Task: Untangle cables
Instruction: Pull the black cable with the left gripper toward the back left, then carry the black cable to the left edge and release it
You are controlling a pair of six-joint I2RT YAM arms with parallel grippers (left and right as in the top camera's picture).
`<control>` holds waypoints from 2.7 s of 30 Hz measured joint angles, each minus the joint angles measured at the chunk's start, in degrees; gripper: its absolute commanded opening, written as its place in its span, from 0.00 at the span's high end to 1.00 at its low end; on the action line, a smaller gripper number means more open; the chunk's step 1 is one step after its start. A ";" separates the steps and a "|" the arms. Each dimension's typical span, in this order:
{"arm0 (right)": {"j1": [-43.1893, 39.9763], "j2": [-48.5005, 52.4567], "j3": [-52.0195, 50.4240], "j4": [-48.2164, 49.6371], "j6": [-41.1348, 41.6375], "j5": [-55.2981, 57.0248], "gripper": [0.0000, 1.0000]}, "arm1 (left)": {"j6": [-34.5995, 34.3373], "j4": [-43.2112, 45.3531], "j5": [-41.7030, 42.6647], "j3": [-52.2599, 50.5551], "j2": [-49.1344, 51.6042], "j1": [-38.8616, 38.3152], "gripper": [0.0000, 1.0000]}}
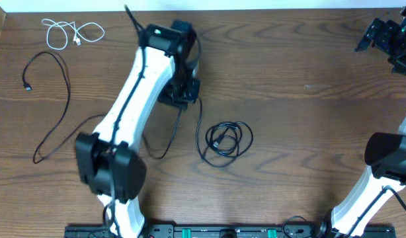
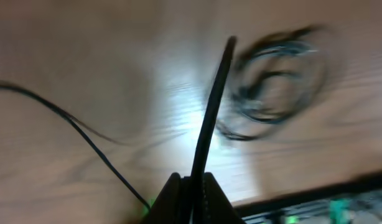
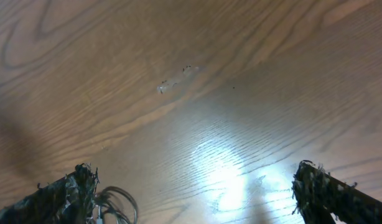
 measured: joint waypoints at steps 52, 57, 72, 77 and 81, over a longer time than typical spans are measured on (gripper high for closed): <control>0.00 0.00 0.00 0.00 0.00 0.00 0.01 | -28.20 30.16 -27.32 7.39 -16.59 46.45 0.90; 0.00 0.00 0.00 0.00 0.00 0.00 0.01 | -31.56 29.59 -27.41 7.39 -7.87 51.49 0.40; 0.00 0.00 0.00 0.00 0.00 0.00 0.01 | -32.09 22.53 -0.33 7.34 7.63 52.98 0.28; 0.00 0.00 0.00 0.00 0.00 0.00 0.01 | -32.04 15.87 -1.64 7.32 7.61 53.18 0.26; 0.00 0.00 0.00 0.00 0.00 0.00 0.01 | -34.82 11.52 -7.54 6.82 7.61 55.08 0.22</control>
